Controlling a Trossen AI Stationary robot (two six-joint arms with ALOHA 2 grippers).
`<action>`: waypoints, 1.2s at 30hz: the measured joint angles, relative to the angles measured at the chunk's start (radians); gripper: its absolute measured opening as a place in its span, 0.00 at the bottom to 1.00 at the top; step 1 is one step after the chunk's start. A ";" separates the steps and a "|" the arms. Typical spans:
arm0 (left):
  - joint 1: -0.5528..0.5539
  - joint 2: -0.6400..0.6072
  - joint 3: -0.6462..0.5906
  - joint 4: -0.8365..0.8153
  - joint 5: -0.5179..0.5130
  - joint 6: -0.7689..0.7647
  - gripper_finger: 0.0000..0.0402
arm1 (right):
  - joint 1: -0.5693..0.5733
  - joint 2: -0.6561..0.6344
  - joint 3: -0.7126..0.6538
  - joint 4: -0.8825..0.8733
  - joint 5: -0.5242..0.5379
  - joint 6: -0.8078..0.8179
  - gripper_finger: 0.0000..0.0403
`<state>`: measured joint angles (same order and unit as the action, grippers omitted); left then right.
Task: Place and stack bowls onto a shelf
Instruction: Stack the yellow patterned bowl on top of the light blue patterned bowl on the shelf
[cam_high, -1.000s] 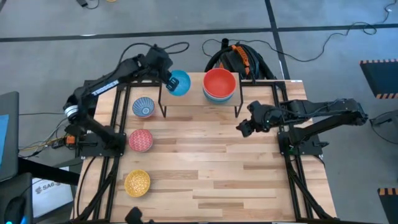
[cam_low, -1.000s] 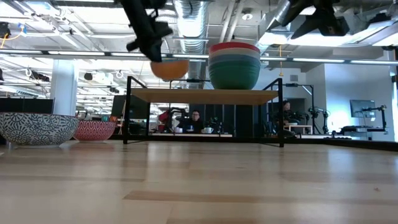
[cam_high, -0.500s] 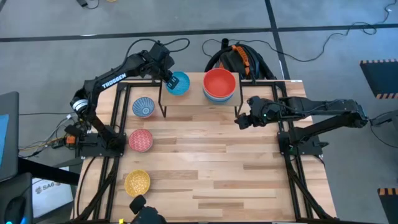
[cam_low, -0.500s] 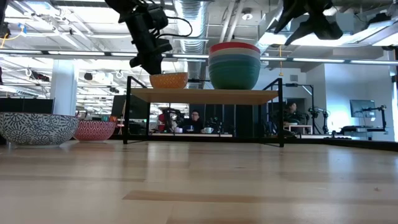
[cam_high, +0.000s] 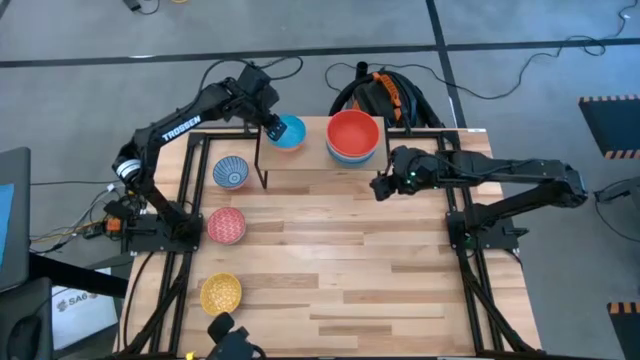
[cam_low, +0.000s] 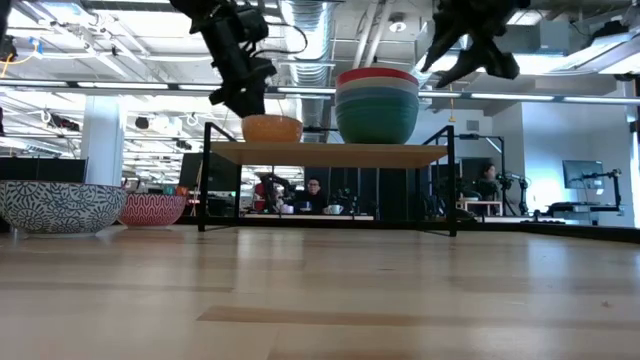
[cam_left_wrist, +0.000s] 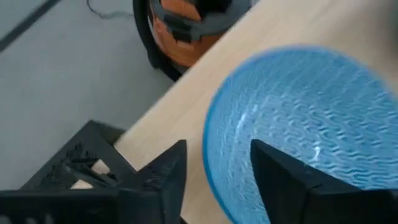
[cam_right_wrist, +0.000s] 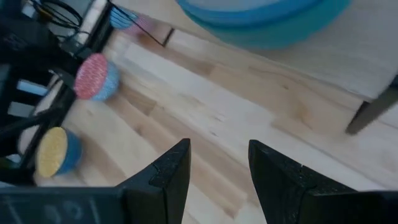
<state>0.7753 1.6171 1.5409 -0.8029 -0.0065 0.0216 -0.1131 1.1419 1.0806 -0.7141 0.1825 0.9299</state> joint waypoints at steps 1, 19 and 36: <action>0.000 -0.004 0.012 0.001 0.000 0.000 0.43 | -0.005 0.003 -0.003 -0.011 -0.005 -0.013 0.46; -0.094 -0.234 0.087 -0.020 -0.070 -0.096 0.48 | -0.017 0.023 -0.001 0.040 -0.089 -0.097 0.46; -0.864 -0.315 0.086 -0.254 -0.637 -0.613 0.45 | 0.209 0.142 -0.002 0.550 -0.184 -0.450 0.46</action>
<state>-0.0882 1.3025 1.6272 -1.0573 -0.6437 -0.5910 0.0960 1.2839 1.0790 -0.1641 -0.0019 0.4800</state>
